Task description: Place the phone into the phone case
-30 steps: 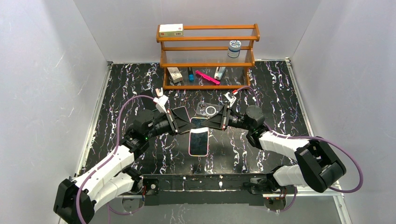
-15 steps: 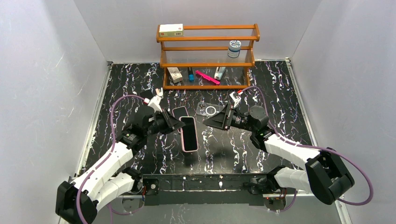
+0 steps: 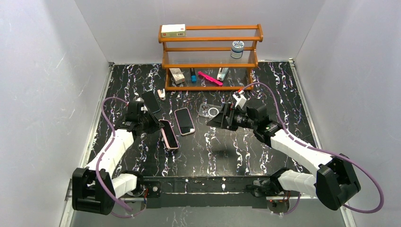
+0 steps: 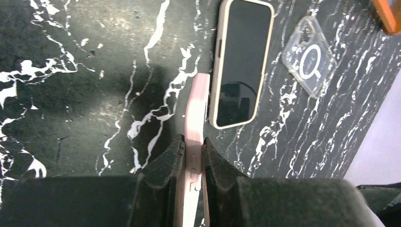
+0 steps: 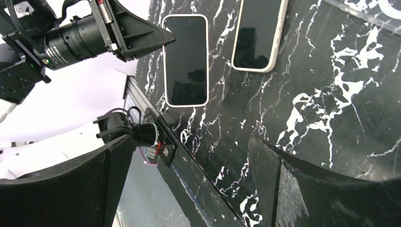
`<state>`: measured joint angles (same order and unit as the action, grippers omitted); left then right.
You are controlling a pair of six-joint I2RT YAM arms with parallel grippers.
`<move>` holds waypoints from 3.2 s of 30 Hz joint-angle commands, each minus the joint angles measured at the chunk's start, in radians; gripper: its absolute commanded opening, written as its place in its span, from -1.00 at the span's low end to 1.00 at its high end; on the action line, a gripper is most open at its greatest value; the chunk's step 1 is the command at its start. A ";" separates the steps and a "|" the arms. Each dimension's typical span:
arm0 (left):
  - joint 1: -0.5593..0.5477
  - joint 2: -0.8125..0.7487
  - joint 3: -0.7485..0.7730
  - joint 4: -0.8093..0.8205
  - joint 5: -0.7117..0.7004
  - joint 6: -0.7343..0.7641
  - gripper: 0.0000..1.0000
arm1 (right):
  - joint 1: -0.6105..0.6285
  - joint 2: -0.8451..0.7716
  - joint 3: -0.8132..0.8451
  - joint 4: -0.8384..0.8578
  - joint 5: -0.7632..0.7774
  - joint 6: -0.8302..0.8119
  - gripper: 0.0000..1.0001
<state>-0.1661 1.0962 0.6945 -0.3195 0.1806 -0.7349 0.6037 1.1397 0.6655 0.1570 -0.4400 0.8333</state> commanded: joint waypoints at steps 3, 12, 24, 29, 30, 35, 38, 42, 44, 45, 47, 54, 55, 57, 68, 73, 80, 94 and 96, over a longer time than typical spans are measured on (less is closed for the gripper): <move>0.101 0.049 -0.123 0.168 0.184 -0.017 -1.00 | -0.004 -0.044 0.008 -0.038 -0.015 -0.098 0.97; 0.139 0.137 -0.131 0.133 0.142 0.014 -0.66 | -0.003 -0.029 0.017 -0.093 0.007 -0.119 0.97; 0.139 0.050 -0.059 -0.010 0.042 0.096 -0.06 | -0.003 0.062 0.105 -0.325 0.308 -0.001 0.97; 0.139 0.002 -0.039 -0.037 0.132 0.137 0.12 | -0.003 0.128 0.130 -0.329 0.337 0.025 0.90; 0.139 -0.013 -0.038 -0.039 0.168 0.145 0.30 | -0.003 0.141 0.131 -0.327 0.355 0.051 0.88; 0.137 -0.054 -0.031 -0.042 0.299 0.202 0.96 | -0.009 0.234 0.149 -0.308 0.431 0.174 0.56; 0.137 -0.064 -0.031 -0.041 0.335 0.227 0.96 | -0.013 0.319 0.189 -0.288 0.475 0.171 0.32; 0.137 -0.069 -0.029 -0.036 0.352 0.235 0.96 | -0.025 0.413 0.255 -0.267 0.525 0.076 0.01; 0.138 -0.078 -0.027 -0.036 0.365 0.242 0.96 | -0.031 0.462 0.312 -0.257 0.507 -0.090 0.00; 0.137 -0.086 -0.027 -0.036 0.367 0.242 0.96 | -0.034 0.490 0.351 -0.281 0.490 -0.174 0.03; 0.137 -0.104 -0.027 -0.036 0.368 0.245 0.96 | -0.036 0.539 0.414 -0.324 0.503 -0.311 0.05; 0.137 -0.126 -0.025 -0.034 0.368 0.250 0.96 | -0.074 0.604 0.491 -0.276 0.507 -0.738 0.13; 0.137 -0.130 -0.025 -0.034 0.367 0.249 0.96 | -0.086 0.618 0.502 -0.276 0.506 -0.769 0.14; 0.137 -0.139 -0.024 -0.033 0.361 0.249 0.96 | -0.106 0.653 0.532 -0.294 0.481 -0.824 0.16; 0.137 -0.168 -0.025 -0.035 0.348 0.247 0.96 | -0.151 0.761 0.585 -0.249 0.282 -0.981 0.25; 0.137 -0.171 -0.024 -0.036 0.338 0.247 0.96 | -0.154 0.801 0.599 -0.251 0.255 -0.997 0.20; 0.137 -0.178 -0.024 -0.038 0.338 0.248 0.96 | -0.153 0.834 0.589 -0.255 0.227 -0.946 -0.06; 0.137 -0.163 -0.013 -0.071 0.254 0.240 0.96 | -0.012 0.676 0.458 -0.420 0.499 -0.663 -0.97; 0.137 -0.165 -0.007 -0.083 0.228 0.239 0.96 | 0.008 0.642 0.434 -0.448 0.493 -0.604 -0.97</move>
<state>-0.0265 0.9390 0.6395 -0.3550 0.4667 -0.4988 0.5713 1.8542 1.1446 -0.1802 -0.0063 0.0864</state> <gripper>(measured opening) 0.981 0.033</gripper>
